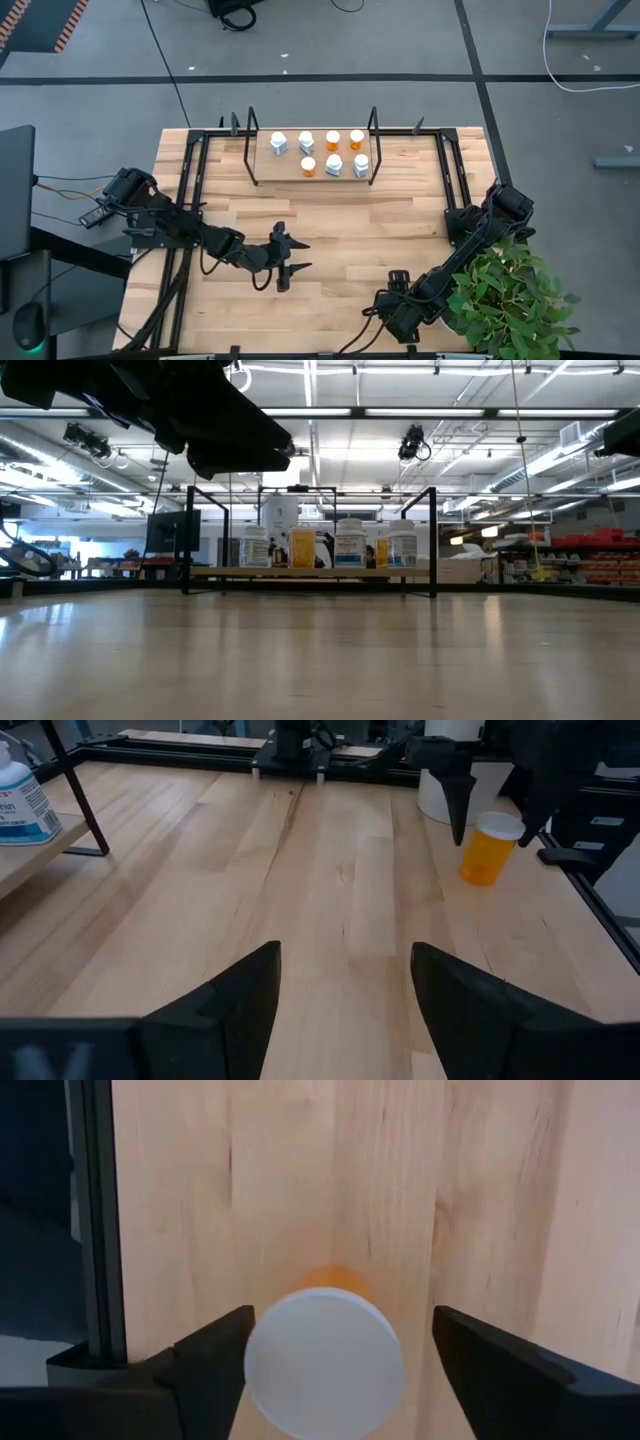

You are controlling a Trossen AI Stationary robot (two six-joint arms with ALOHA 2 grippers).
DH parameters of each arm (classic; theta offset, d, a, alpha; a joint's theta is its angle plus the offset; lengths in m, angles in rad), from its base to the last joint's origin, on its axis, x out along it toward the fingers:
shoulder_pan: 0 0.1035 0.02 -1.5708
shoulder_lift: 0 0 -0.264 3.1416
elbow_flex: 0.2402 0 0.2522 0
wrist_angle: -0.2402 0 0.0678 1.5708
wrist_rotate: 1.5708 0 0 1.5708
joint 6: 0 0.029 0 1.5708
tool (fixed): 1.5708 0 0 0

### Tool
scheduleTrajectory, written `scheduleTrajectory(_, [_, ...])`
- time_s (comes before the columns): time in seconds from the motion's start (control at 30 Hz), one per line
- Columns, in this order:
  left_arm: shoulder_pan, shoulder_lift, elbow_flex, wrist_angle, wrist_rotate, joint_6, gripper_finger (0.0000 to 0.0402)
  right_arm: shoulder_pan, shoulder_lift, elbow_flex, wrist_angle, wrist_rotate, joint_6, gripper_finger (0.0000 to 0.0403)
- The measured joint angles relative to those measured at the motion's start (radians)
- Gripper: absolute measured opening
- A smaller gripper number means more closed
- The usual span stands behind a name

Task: Pick and place medicine bottles onto shelf by color
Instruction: Put the orange pill bottle on the shelf

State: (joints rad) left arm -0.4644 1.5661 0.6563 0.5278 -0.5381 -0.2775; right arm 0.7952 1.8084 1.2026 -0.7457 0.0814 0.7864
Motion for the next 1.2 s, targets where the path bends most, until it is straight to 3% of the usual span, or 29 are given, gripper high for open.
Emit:
scheduleTrajectory(0.47, [0.0, 0.0, 0.0, 0.0, 0.0, 0.0, 0.0231, -0.001, 0.0, 0.0, -0.006, 0.0, -0.001, 0.0218])
scheduleTrajectory(0.83, [0.0, 0.0, 0.0, 0.0, 0.0, 0.001, 0.0231, -0.012, 0.0, 0.0, -0.008, -0.002, -0.027, 0.0226])
scheduleTrajectory(1.2, [-0.021, -0.001, 0.0, -0.053, 0.0, 0.012, 0.0231, -0.127, -0.001, 0.045, -0.015, -0.054, -0.153, 0.0229])
